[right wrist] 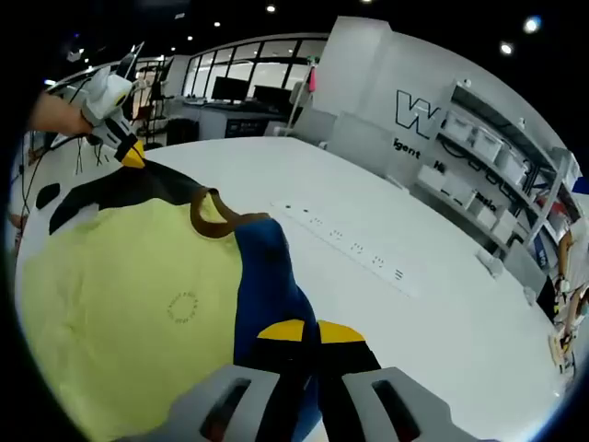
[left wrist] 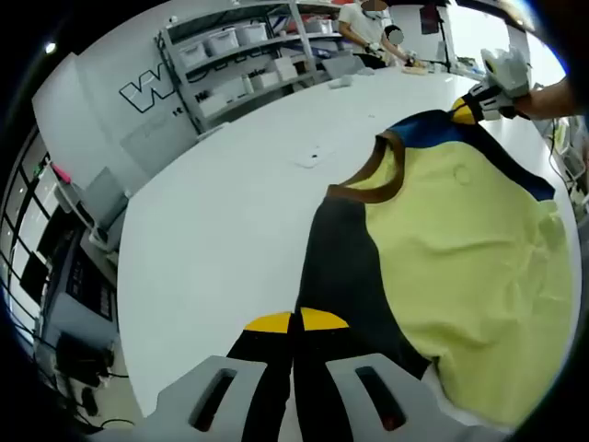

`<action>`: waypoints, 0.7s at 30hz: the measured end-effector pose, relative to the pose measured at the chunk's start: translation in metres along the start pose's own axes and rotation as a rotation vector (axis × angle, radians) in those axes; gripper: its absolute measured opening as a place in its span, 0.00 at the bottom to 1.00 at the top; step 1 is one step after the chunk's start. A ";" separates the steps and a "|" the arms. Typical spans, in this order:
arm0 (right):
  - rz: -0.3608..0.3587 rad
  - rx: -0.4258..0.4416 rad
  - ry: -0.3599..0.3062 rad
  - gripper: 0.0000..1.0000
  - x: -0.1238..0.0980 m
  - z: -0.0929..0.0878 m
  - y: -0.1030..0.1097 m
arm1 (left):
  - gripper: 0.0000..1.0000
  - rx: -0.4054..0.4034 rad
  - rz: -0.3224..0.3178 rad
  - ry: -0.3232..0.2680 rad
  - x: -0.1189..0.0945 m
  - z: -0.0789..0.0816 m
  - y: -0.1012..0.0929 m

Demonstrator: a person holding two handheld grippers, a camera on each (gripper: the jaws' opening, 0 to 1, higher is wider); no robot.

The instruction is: Fold the garment on the visible template until the final outline fits inside the template.

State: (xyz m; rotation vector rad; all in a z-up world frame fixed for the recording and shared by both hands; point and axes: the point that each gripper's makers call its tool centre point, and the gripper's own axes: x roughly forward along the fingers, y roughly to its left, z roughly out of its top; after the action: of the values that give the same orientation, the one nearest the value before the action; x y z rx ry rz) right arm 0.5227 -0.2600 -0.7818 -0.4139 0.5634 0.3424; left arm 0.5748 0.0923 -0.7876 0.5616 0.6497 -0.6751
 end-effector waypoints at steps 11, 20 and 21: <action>0.012 0.037 0.077 0.03 0.008 -0.020 0.000 | 0.05 -0.039 0.006 0.035 0.010 -0.007 -0.006; 0.050 0.003 0.079 0.12 -0.017 -0.030 0.018 | 0.18 -0.060 -0.020 0.000 0.000 -0.008 -0.030; 0.051 0.006 0.076 0.14 -0.021 -0.031 0.018 | 0.20 -0.067 -0.028 -0.002 -0.003 -0.008 -0.034</action>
State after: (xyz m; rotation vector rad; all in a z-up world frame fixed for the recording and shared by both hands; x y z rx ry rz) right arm 0.4849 -0.2625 -0.7989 -0.4089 0.6496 0.3751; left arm 0.5457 0.0766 -0.7999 0.4904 0.6769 -0.6779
